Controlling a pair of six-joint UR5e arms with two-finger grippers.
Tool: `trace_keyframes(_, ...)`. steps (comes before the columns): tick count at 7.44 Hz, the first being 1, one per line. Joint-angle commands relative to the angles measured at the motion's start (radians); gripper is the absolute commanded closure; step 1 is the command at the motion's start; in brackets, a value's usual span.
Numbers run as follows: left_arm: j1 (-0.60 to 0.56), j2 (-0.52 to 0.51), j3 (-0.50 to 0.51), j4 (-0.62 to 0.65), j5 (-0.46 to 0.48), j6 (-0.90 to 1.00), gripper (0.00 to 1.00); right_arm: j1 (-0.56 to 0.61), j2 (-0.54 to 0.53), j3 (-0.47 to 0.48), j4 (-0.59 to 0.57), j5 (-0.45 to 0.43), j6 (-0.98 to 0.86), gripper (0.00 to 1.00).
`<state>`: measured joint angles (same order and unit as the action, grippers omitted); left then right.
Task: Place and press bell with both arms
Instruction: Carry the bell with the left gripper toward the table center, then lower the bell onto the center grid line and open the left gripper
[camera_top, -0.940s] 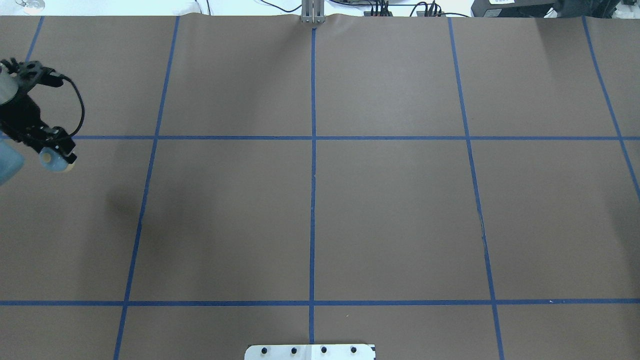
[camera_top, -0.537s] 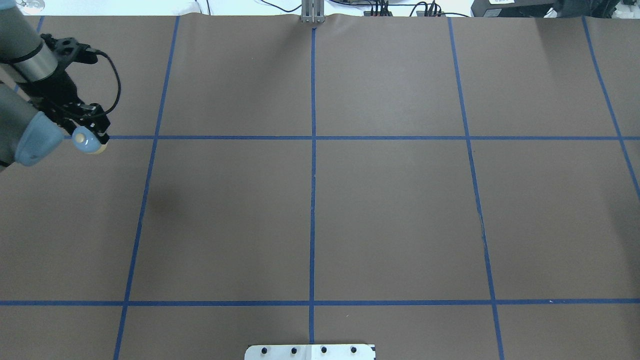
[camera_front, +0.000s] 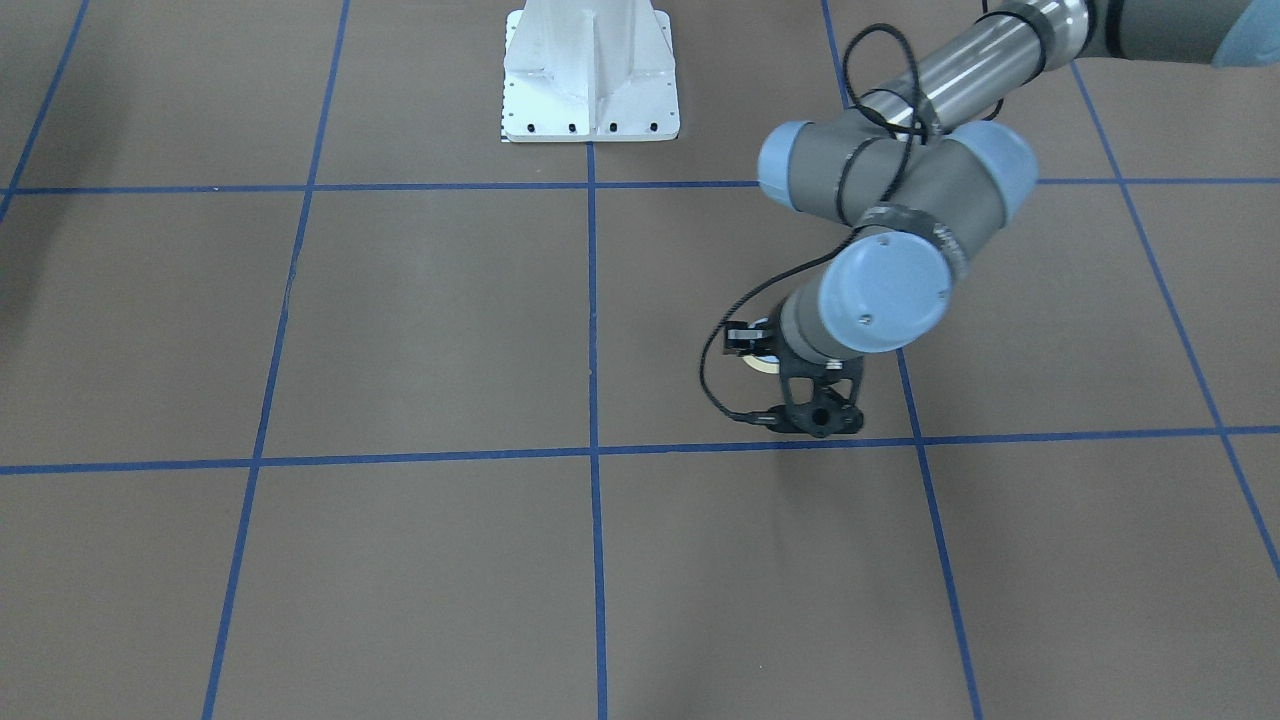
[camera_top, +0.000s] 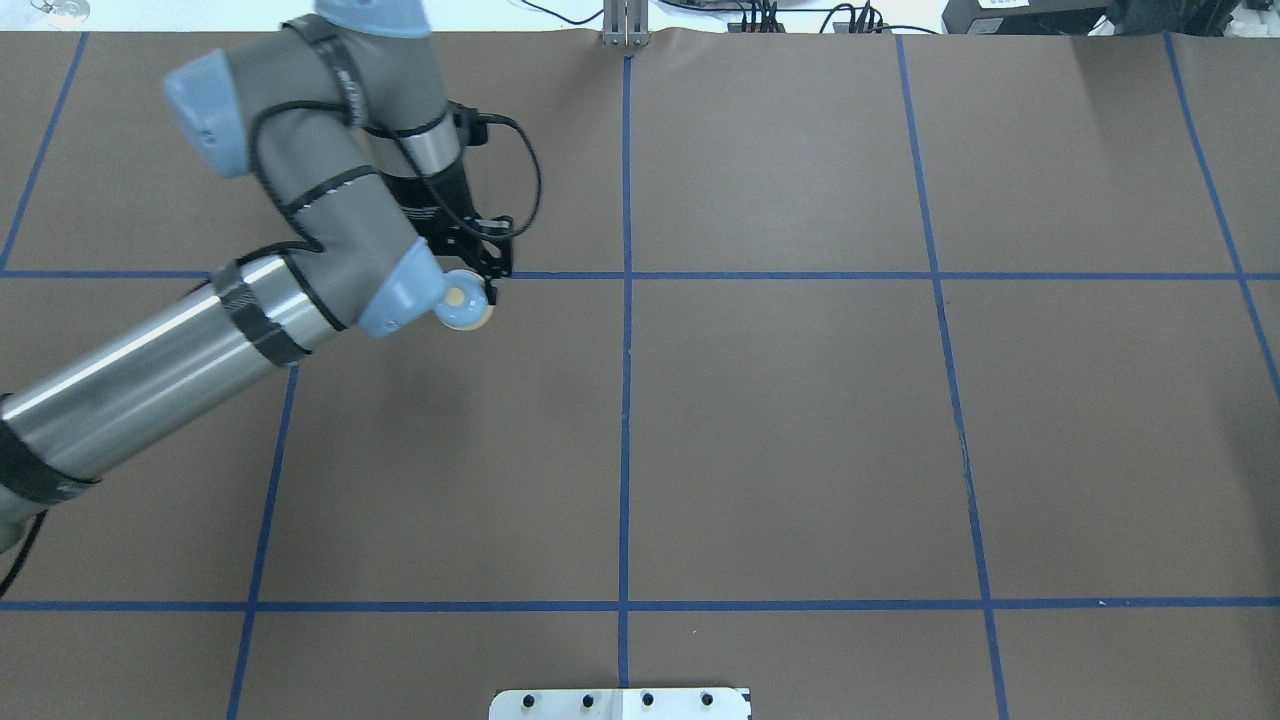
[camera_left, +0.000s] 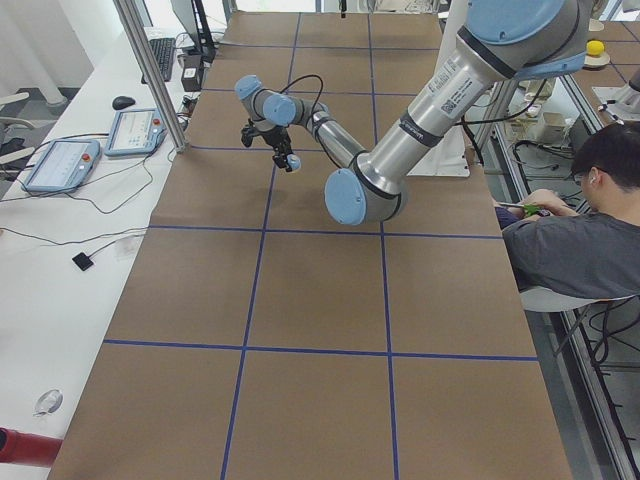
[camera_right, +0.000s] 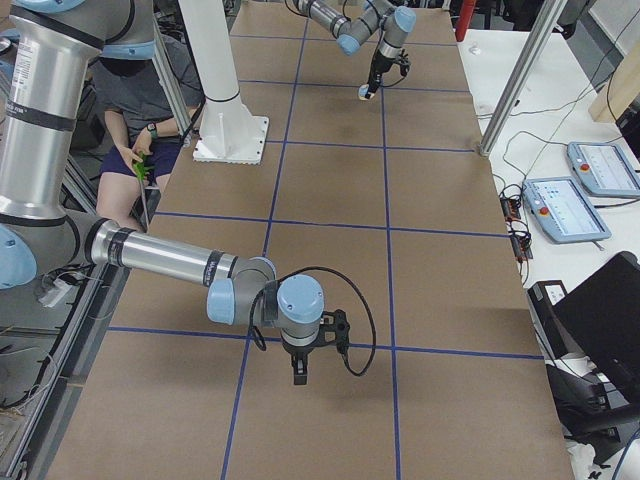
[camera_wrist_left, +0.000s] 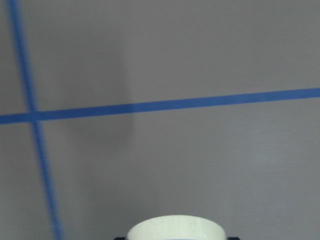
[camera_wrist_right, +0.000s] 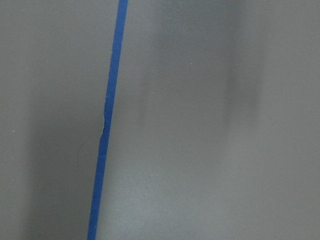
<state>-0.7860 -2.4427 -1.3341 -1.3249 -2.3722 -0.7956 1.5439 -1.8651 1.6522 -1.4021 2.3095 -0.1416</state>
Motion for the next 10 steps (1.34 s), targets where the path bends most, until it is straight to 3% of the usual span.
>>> trace_keyframes(1, 0.108, -0.146, 0.180, -0.092, 0.001, -0.144, 0.68, 0.001, 0.003, 0.000, -0.003, -0.010, 0.001, 0.00)
trace_keyframes(8, 0.172, -0.200, 0.339, -0.275, 0.018, -0.192, 0.58, 0.001, 0.004, 0.003, -0.005, -0.013, 0.001, 0.00)
trace_keyframes(9, 0.172, -0.206, 0.339, -0.275, 0.018, -0.195, 0.51, 0.001, 0.004, 0.003, -0.006, -0.013, 0.001, 0.00)
trace_keyframes(10, 0.172, -0.208, 0.339, -0.277, 0.018, -0.206, 0.39, 0.001, 0.006, 0.003, -0.005, -0.013, 0.001, 0.00)
